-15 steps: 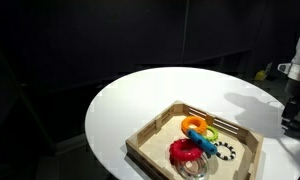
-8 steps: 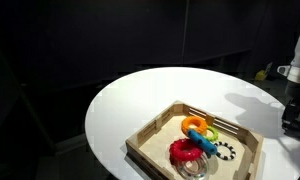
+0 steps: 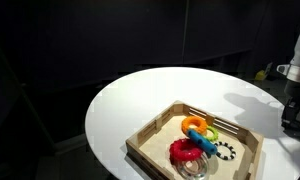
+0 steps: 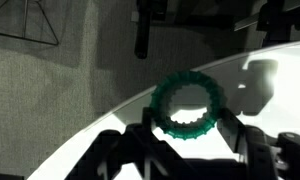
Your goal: Put the green ring in the box then move the box to the right
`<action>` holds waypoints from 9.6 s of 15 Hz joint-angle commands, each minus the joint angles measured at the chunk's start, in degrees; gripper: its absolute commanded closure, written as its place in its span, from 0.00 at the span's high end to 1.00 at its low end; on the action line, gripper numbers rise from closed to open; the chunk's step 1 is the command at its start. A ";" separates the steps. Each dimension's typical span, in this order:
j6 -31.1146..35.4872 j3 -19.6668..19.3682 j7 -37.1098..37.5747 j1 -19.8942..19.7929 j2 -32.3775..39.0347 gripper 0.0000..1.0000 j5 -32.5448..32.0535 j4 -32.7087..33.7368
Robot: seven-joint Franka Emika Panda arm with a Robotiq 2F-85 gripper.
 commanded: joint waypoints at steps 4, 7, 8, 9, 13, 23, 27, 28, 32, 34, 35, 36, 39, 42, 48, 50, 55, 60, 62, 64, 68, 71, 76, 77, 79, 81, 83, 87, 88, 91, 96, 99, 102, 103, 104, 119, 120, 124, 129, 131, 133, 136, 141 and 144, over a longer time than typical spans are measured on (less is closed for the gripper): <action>-2.50 0.63 -0.48 0.52 -3.35 0.42 1.78 0.38; -5.41 1.20 -0.77 1.33 -5.65 0.42 2.82 1.15; -6.77 1.41 -0.96 1.66 -6.45 0.42 3.28 1.53; -8.70 1.66 -1.12 2.03 -7.46 0.42 3.75 2.05; -16.84 3.04 -0.73 3.54 -10.79 0.42 4.43 5.15; -31.30 7.03 -0.50 8.37 -10.75 0.42 6.28 15.02; -36.08 8.46 -0.75 10.12 -8.19 0.42 7.85 18.89; -37.06 8.83 -0.56 10.47 -7.58 0.42 8.07 19.72; -38.28 9.70 -1.18 11.39 -5.93 0.42 9.05 21.72; -36.35 9.88 -0.19 11.14 -6.90 0.67 8.09 19.69; -36.41 9.95 -0.20 11.18 -6.62 0.67 8.14 19.92; -36.43 9.95 -0.23 11.18 -6.47 0.67 8.14 20.04; -36.46 9.95 -0.28 11.18 -6.32 0.67 8.14 20.13; -36.47 9.95 -0.29 11.18 -6.27 0.67 8.15 20.18; -36.10 10.38 -0.15 11.54 -5.70 0.42 8.16 21.43; -35.86 11.12 0.09 12.02 -5.54 0.42 8.00 22.34; -34.94 13.27 1.20 13.28 -4.93 0.42 7.39 24.48; -30.70 15.08 2.49 14.23 -3.04 0.42 7.10 25.50; -28.86 15.74 2.84 14.59 -1.50 0.42 7.05 26.13; -27.03 16.47 3.30 15.12 0.56 0.42 7.06 26.97; -24.33 17.55 3.40 16.42 5.34 0.42 7.05 29.39; -23.43 18.07 3.71 17.40 8.77 0.42 6.38 31.28; -23.33 18.20 3.95 18.45 12.73 0.42 5.66 33.14; -23.34 18.20 3.90 18.62 13.32 0.42 5.68 33.45; -23.54 18.25 3.86 18.95 14.33 0.42 5.65 33.95; -24.28 18.21 3.88 19.21 15.19 0.94 5.42 34.53; -24.72 18.12 3.85 19.34 15.75 0.95 5.26 34.99; -25.31 17.88 4.37 19.39 16.06 1.00 4.54 35.41; -25.56 17.76 4.74 19.37 15.95 1.00 4.18 35.40; -25.77 17.39 6.11 19.17 15.62 1.00 3.35 35.00; -25.83 16.33 8.37 18.66 15.25 1.00 2.89 34.03; -25.74 15.55 8.84 18.23 15.40 1.00 2.79 33.59; -25.69 14.98 8.87 17.83 15.76 1.00 2.74 33.19; -25.66 14.80 8.85 17.70 15.91 1.00 2.75 33.06; -25.63 14.63 8.81 17.58 16.05 1.00 2.76 32.92; -25.42 13.69 8.79 17.45 16.59 0.24 2.81 32.40; -25.34 13.69 8.80 17.43 16.54 0.25 2.88 32.30; -25.16 13.58 8.90 17.30 16.36 0.17 2.96 31.86; -25.06 13.33 9.73 17.07 15.89 0.05 3.08 31.20; -24.95 13.17 9.74 16.86 15.52 0.06 3.08 30.81; -24.89 12.99 9.87 16.58 15.04 0.06 3.16 30.37; -24.83 12.58 10.46 15.82 13.85 0.06 3.31 29.15; -24.69 11.67 10.77 14.13 11.29 0.06 3.67 26.69; -24.50 11.05 10.75 13.13 9.75 0.05 3.85 25.23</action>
